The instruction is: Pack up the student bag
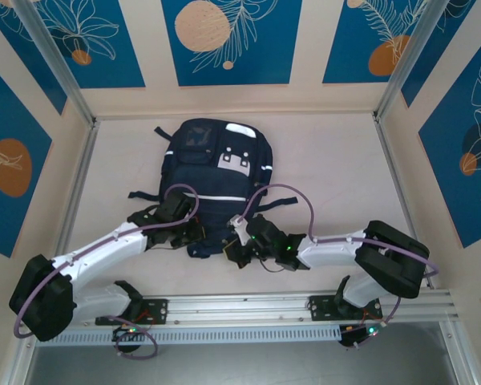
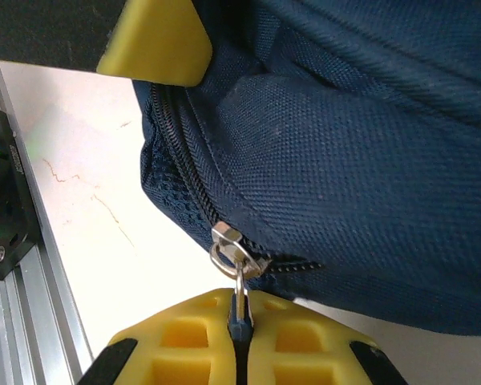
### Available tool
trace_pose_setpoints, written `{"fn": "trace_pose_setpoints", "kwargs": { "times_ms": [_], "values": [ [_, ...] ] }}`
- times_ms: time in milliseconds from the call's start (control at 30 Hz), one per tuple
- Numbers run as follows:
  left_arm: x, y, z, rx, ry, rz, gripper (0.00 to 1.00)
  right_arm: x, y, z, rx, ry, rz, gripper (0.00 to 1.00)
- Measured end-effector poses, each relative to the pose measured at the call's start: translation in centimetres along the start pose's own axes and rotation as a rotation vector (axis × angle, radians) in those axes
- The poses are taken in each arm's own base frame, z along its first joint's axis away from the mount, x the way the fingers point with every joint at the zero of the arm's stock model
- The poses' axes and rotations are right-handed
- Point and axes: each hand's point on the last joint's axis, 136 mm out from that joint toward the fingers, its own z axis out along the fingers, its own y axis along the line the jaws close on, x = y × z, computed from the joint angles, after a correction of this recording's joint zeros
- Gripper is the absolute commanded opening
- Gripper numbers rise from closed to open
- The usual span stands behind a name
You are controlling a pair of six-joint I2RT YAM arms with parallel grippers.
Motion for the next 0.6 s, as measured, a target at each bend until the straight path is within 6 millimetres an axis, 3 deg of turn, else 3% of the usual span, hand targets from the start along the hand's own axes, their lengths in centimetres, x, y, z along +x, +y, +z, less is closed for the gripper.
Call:
{"fn": "trace_pose_setpoints", "kwargs": {
  "times_ms": [233,367,400,533,600],
  "values": [
    [-0.3,0.6,-0.7,-0.024,-0.029,-0.004,0.00,0.0,-0.9,-0.5,-0.001,0.013,0.023,0.00],
    [-1.3,2.6,-1.8,-0.065,-0.062,-0.068,0.03,-0.4,-0.4,0.3,-0.048,0.070,0.048,0.00],
    [-1.7,3.3,-2.1,-0.083,-0.072,-0.093,0.06,-0.8,-0.1,0.8,-0.059,0.085,0.053,0.00],
    [-2.8,6.3,-3.5,-0.164,-0.123,-0.176,0.38,-2.0,1.0,3.2,-0.106,0.126,0.061,0.00],
    [-2.7,6.9,-4.1,-0.182,-0.135,-0.194,0.50,-1.8,1.0,4.0,-0.113,0.144,0.072,0.00]
  ]
}}
